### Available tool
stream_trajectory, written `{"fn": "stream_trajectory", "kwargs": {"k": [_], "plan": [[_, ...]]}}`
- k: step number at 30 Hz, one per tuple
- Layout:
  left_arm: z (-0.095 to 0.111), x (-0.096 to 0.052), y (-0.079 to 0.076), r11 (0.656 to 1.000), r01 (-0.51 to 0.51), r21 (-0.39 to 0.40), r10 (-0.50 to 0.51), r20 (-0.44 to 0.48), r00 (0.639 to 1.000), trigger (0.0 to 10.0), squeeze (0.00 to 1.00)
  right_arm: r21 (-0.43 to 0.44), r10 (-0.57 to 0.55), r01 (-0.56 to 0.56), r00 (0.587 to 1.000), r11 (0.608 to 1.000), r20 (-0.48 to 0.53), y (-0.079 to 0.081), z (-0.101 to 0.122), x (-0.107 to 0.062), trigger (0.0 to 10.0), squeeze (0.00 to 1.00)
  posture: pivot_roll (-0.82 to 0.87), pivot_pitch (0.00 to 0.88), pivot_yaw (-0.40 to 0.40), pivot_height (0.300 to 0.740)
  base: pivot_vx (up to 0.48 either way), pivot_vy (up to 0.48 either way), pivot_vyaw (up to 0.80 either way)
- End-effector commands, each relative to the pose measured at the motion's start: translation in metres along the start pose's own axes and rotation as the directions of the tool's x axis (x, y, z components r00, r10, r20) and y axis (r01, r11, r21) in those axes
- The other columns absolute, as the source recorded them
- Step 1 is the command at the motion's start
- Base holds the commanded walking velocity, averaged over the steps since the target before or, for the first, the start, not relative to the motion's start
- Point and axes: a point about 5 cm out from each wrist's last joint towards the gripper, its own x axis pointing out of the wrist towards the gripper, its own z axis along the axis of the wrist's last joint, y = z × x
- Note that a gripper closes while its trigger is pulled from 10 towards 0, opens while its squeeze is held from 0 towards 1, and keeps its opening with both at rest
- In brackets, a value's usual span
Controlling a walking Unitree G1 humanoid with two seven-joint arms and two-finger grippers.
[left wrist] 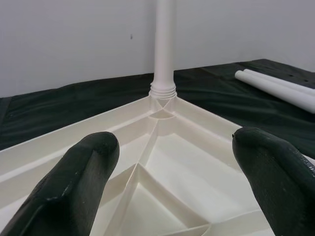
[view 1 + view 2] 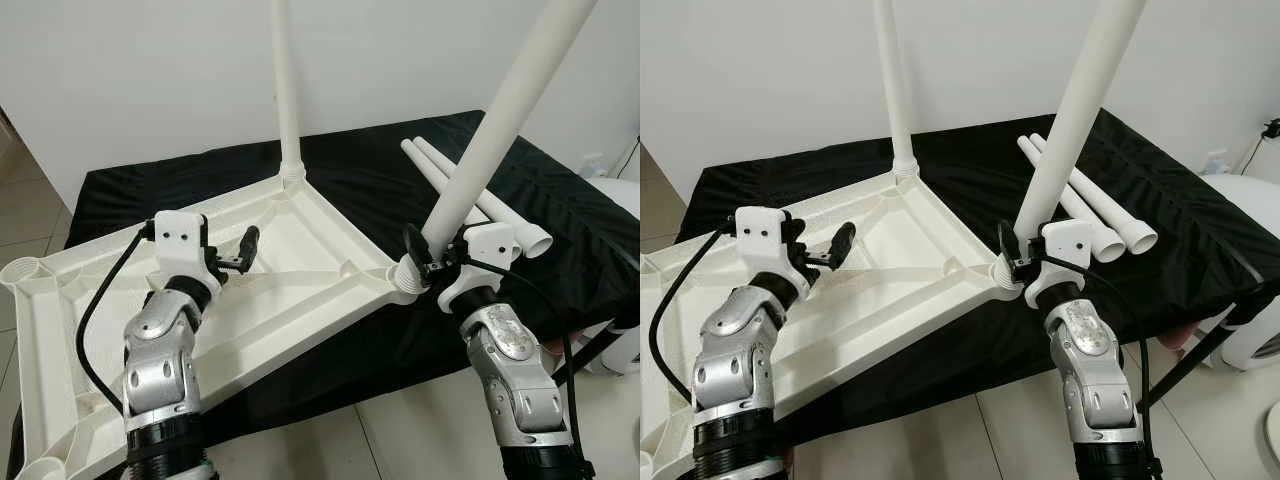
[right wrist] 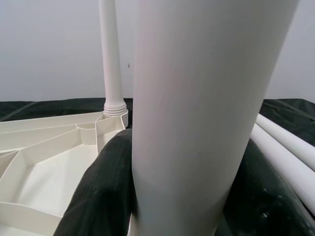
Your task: Building children table
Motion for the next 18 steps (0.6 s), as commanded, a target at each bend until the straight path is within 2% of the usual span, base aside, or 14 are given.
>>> {"fn": "stream_trajectory", "kwargs": {"k": [1, 6, 8, 10, 18], "plan": [[-0.004, -0.005, 0.015, 0.922, -0.382, -0.057, 0.381, -0.026, 0.924, 10.0, 0.00, -0.010, 0.000, 0.001, 1.000, 1.000, 0.025, -0.001, 0.004, 0.001, 10.0, 0.00, -0.09, 0.029, 0.066, 0.740, 0.000, 0.000, 0.00], [-0.002, -0.003, 0.011, 0.937, -0.346, -0.046, 0.346, -0.021, 0.938, 10.0, 0.00, -0.011, 0.001, 0.000, 1.000, 1.000, 0.027, 0.000, 0.005, 0.002, 10.0, 0.00, -0.09, 0.029, 0.067, 0.740, 0.000, 0.000, 0.00], [-0.001, -0.002, 0.002, 0.971, -0.238, -0.024, 0.238, 0.001, 0.971, 10.0, 0.00, -0.011, 0.001, -0.001, 1.000, 1.000, 0.027, 0.000, 0.005, 0.002, 10.0, 0.00, -0.09, 0.029, 0.065, 0.740, 0.000, 0.000, 0.00], [-0.004, -0.002, -0.004, 0.987, -0.163, 0.003, 0.163, 0.003, 0.987, 10.0, 0.00, -0.011, 0.000, 0.000, 1.000, 1.000, 0.027, -0.001, 0.005, 0.001, 10.0, 0.00, -0.09, 0.029, 0.064, 0.740, 0.000, 0.000, 0.00], [-0.018, -0.011, -0.007, 0.992, -0.119, 0.033, 0.120, -0.024, 0.993, 10.0, 0.00, -0.018, -0.004, 0.005, 1.000, 1.000, 0.029, -0.003, 0.006, 0.000, 10.0, 0.00, -0.10, 0.032, 0.068, 0.740, 0.000, 0.000, 0.00]]}}
